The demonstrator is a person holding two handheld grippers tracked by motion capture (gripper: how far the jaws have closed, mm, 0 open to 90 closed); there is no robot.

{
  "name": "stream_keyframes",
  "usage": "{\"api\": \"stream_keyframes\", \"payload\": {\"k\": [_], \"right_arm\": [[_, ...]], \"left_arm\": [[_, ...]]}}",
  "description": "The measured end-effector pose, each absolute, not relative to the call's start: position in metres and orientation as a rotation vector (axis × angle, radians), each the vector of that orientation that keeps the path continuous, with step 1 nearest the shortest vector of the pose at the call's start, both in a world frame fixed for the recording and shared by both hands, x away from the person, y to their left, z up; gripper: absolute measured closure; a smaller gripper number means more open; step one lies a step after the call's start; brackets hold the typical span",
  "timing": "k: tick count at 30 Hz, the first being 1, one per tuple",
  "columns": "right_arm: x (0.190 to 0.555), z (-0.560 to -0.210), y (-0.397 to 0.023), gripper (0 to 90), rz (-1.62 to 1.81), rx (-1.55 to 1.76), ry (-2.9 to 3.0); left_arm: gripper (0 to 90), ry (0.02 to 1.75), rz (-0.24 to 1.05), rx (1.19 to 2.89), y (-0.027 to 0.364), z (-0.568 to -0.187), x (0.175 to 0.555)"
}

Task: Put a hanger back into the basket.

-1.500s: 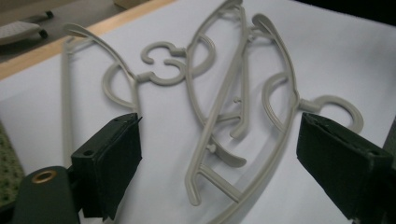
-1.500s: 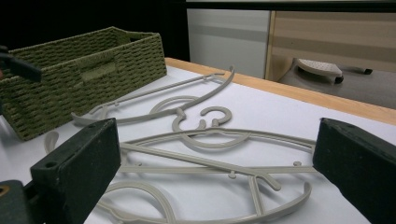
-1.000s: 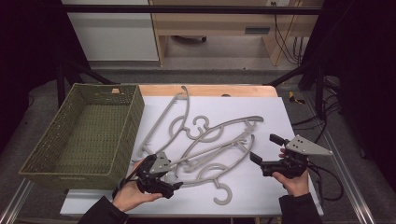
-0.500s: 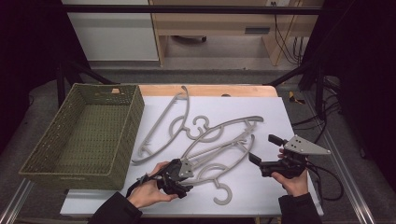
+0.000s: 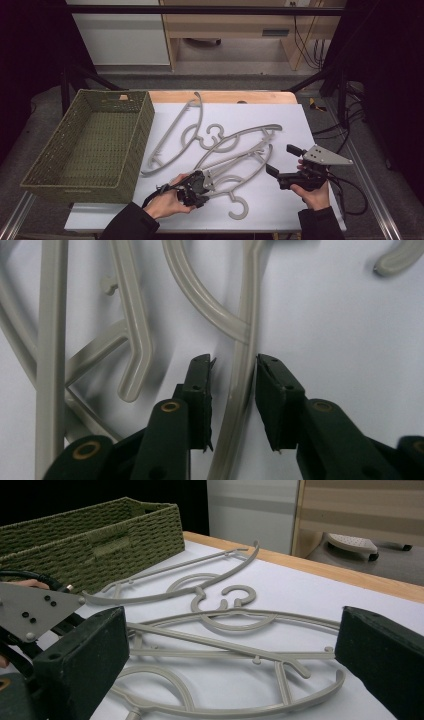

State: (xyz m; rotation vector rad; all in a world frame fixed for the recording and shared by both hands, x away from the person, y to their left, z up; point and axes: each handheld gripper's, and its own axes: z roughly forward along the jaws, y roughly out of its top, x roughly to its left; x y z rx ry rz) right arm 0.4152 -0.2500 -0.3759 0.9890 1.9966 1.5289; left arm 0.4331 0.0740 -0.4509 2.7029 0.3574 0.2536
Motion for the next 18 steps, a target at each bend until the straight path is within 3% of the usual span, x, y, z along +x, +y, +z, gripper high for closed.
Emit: {"api": "stream_keyframes", "payload": {"k": [6, 18], "right_arm": [[0.4152, -0.3760, -0.2496, 1.2, 1.528, 0.990, 1.999], [0.4149, -0.3758, -0.2504, 1.3, 1.531, 0.988, 2.007]], "left_arm": [[76.2, 0.351, 0.205, 2.732, 0.0710, -0.4503, 0.4341], [80.6, 0.302, 0.236, 2.747, 0.0672, -0.4487, 0.4254]]}}
